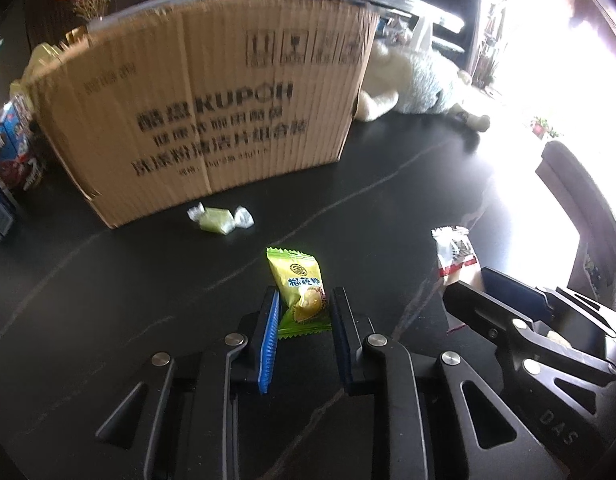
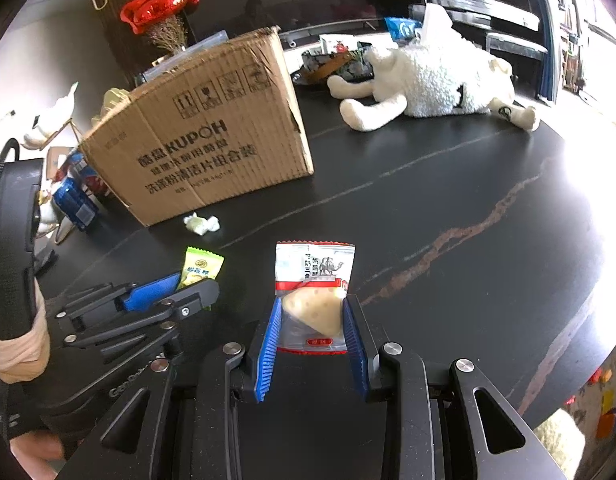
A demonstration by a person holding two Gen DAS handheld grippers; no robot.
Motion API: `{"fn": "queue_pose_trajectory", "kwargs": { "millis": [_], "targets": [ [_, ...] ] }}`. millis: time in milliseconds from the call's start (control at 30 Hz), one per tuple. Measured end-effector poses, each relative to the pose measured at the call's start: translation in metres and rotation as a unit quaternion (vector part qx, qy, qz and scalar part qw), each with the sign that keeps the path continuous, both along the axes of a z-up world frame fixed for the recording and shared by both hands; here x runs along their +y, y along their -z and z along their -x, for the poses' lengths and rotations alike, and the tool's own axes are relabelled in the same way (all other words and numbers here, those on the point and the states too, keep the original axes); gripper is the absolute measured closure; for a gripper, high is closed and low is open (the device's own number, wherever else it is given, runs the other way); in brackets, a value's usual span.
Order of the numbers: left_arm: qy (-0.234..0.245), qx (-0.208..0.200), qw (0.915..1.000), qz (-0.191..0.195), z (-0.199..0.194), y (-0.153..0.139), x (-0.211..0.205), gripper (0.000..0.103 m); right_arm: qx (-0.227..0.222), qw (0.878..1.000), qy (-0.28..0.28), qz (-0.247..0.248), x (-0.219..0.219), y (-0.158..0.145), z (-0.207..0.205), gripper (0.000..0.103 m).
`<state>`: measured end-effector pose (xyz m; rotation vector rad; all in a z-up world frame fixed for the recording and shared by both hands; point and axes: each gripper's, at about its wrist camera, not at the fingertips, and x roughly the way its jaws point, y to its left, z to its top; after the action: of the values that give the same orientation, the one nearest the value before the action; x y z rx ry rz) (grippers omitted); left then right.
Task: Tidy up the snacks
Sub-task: 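Carry the biscuit packet and yellow-green candy into the box and open both tools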
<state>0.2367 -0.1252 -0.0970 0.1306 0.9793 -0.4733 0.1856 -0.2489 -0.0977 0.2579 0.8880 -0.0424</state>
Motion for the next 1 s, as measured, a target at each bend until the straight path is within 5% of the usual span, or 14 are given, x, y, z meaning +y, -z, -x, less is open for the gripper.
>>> {"fn": "queue_pose_trajectory", "kwargs": {
  "millis": [400,1000],
  "targets": [
    [-0.003,-0.057,0.9983,0.014,0.010,-0.063,0.022,0.078,-0.041,0.999,-0.018,0.005,0.007,-0.045,-0.003,0.071],
    [-0.039,-0.136,0.9900,0.006,-0.041,-0.150,0.049,0.078,-0.123,0.989,-0.078,0.023,0.037,-0.136,-0.065,0.071]
  ]
}}
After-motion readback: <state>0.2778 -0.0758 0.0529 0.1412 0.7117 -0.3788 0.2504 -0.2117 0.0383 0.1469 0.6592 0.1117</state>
